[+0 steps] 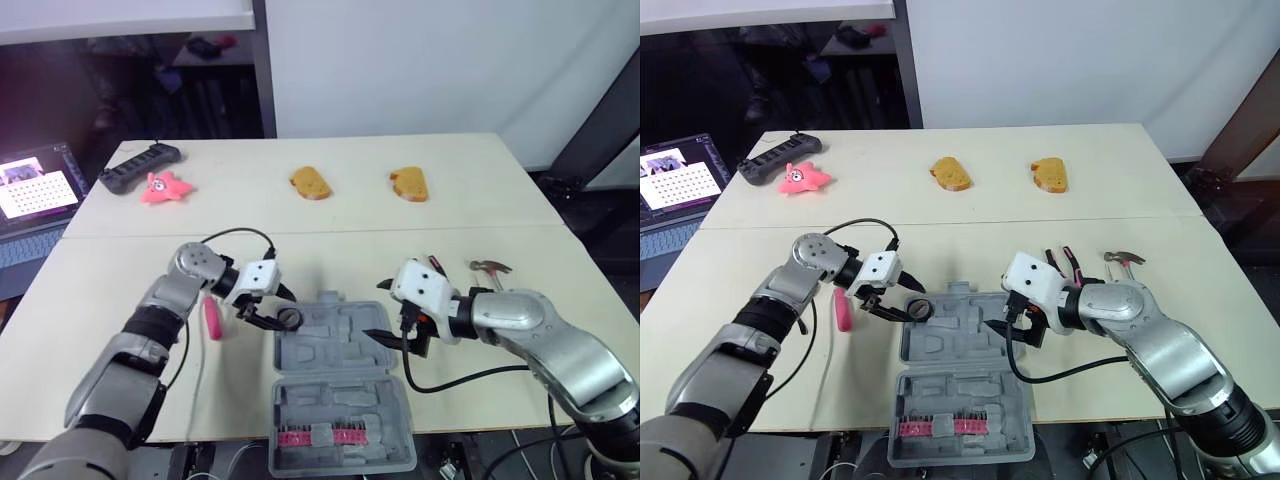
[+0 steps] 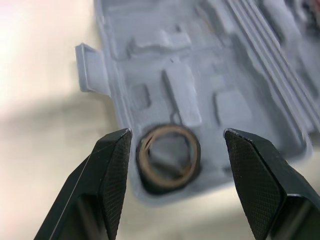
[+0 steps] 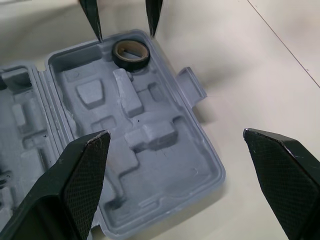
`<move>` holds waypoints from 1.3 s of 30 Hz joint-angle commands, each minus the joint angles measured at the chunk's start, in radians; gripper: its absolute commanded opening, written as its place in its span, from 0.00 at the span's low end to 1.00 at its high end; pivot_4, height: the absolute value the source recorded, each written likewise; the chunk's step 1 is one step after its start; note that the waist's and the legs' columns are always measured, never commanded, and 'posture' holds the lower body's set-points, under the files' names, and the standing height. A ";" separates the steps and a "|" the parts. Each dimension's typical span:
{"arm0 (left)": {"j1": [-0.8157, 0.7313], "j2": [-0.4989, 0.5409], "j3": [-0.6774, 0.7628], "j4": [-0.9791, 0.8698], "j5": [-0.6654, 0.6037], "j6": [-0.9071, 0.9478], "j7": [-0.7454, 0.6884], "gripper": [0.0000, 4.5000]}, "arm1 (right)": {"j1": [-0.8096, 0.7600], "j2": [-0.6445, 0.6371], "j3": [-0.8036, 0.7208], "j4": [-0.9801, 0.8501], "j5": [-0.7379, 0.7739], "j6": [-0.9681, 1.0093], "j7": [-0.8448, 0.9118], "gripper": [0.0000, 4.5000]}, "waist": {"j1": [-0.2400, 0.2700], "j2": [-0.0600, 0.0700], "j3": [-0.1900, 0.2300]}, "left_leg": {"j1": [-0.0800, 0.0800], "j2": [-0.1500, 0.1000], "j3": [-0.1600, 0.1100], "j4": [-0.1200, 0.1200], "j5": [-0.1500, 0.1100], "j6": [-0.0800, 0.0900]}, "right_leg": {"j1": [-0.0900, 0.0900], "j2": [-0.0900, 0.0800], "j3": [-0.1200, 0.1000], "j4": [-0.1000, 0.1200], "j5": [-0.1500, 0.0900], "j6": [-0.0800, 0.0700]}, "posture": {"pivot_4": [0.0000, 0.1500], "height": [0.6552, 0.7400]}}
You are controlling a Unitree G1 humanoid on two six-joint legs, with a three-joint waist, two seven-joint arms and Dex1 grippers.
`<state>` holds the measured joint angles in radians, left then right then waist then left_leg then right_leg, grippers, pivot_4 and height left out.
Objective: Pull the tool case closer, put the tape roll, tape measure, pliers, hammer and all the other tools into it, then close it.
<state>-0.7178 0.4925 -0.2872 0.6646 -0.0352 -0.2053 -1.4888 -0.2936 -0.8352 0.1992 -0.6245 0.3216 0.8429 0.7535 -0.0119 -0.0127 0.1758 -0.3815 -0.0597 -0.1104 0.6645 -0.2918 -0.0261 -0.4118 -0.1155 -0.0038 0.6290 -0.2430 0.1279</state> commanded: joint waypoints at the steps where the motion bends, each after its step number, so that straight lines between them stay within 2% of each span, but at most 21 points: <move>1: 0.035 -0.003 0.066 -0.026 -0.066 0.046 0.034 0.69 | -0.007 0.008 -0.022 -0.020 0.005 -0.013 -0.002 1.00 | 0.000 0.000 0.000 | 0.000 0.000 0.000 0.000 0.000 0.000 | 0.000 0.000 0.000 0.000 0.000 0.000 | 1.00 1.00; 9: 0.095 -0.010 0.101 -0.045 -0.080 0.072 0.102 0.69 | -0.005 0.015 -0.022 -0.024 0.005 -0.008 -0.006 1.00 | 0.001 0.000 0.000 | 0.000 0.000 0.000 0.000 0.000 0.000 | 0.000 0.000 0.000 0.000 0.000 0.000 | 1.00 1.00; 13: 0.100 -0.011 0.094 -0.054 -0.078 0.070 0.116 0.28 | -0.003 0.017 -0.022 -0.026 0.005 -0.006 -0.007 1.00 | 0.001 0.000 0.000 | 0.000 0.000 0.000 0.000 0.000 0.000 | 0.000 0.000 0.000 0.000 0.000 0.000 | 1.00 1.00; 26: 0.115 -0.036 0.059 -0.027 -0.034 0.029 0.141 0.28 | 0.002 0.016 -0.025 -0.027 0.005 -0.003 -0.009 1.00 | 0.001 0.000 0.000 | 0.000 0.000 0.000 0.000 0.000 0.000 | 0.000 0.000 0.000 0.000 0.000 0.000 | 1.00 1.00; 36: 0.125 -0.035 -0.002 0.115 0.101 -0.161 0.227 0.28 | 0.003 0.014 -0.031 -0.038 0.013 0.007 -0.010 1.00 | 0.002 0.000 0.000 | 0.001 0.000 0.000 0.000 0.000 0.000 | 0.001 -0.001 0.000 0.000 0.000 0.000 | 1.00 1.00; 39: 0.124 -0.036 -0.007 0.140 0.107 -0.186 0.239 0.28 | 0.003 0.012 -0.032 -0.039 0.015 0.009 -0.012 1.00 | 0.002 0.001 -0.001 | 0.004 0.000 0.000 0.000 0.000 0.000 | 0.004 -0.001 0.000 0.000 0.000 0.000 | 1.00 1.00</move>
<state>-0.6055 0.4447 -0.2677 0.7623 0.0198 -0.3864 -1.2631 -0.2883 -0.8232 0.1992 -0.6260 0.3291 0.8530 0.7467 -0.0100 -0.0119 0.1751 -0.3760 -0.0600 -0.1101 0.6642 -0.2920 -0.0261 -0.4070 -0.1162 -0.0037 0.6287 -0.2430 0.1278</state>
